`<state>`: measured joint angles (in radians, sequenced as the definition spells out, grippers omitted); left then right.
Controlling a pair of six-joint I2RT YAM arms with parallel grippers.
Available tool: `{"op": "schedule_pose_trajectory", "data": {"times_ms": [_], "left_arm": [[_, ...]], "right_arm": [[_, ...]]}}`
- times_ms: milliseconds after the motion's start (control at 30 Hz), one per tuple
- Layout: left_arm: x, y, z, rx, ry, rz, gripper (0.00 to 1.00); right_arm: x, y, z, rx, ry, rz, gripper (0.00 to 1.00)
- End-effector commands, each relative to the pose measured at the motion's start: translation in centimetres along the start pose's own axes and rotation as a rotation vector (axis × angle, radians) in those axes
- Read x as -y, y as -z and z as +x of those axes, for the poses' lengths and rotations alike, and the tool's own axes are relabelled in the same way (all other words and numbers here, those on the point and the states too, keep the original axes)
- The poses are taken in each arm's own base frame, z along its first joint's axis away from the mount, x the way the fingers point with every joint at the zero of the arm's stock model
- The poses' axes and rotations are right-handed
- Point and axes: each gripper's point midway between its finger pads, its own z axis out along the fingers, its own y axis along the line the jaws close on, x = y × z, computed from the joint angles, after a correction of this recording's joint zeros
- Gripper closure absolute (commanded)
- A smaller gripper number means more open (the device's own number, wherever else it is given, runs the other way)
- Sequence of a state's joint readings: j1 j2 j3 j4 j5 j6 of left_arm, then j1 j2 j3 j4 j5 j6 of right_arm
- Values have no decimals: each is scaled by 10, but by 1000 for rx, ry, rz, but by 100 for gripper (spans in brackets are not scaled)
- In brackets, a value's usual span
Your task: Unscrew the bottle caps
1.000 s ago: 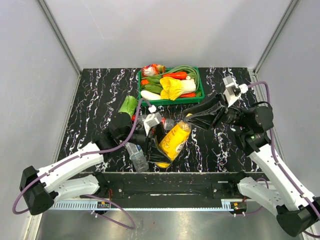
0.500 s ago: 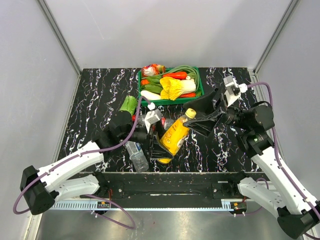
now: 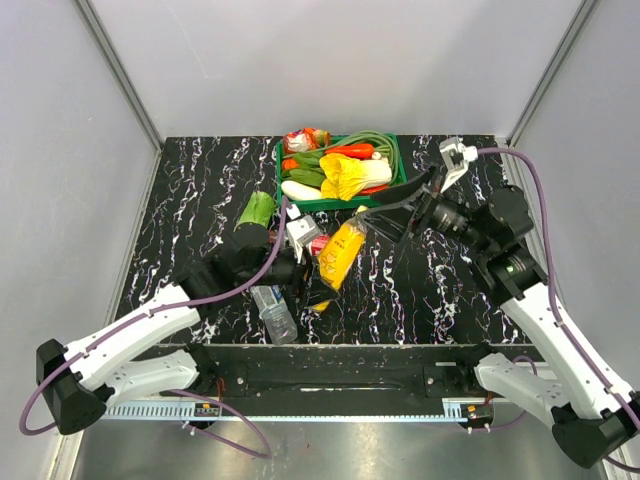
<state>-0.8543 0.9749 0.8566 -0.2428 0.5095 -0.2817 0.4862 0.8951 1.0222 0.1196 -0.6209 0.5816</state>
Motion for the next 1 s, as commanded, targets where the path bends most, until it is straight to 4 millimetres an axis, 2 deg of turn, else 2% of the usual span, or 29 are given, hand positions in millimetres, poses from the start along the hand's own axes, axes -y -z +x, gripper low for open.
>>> {"op": "schedule_pose_trajectory", "data": {"times_ms": [0,233,500,767,967], "left_arm": [[-26,16,-18,45,-38,-207,100],[-61,32,-10,26,-36,-468,100],[-75,41,-7,10,-99,-660,100],[-76,33,-4,-40,-149,-741,100],[-77,29,-2,-55,-156,-746,100]], "right_arm": [[22,-11,-5,-14,-50,115,0],[54,-26,16,-87,-184,211,0],[85,-45,43,-148,-330,264,0],[99,-60,62,-198,-403,275,19],[95,-61,65,-200,-424,255,32]]}}
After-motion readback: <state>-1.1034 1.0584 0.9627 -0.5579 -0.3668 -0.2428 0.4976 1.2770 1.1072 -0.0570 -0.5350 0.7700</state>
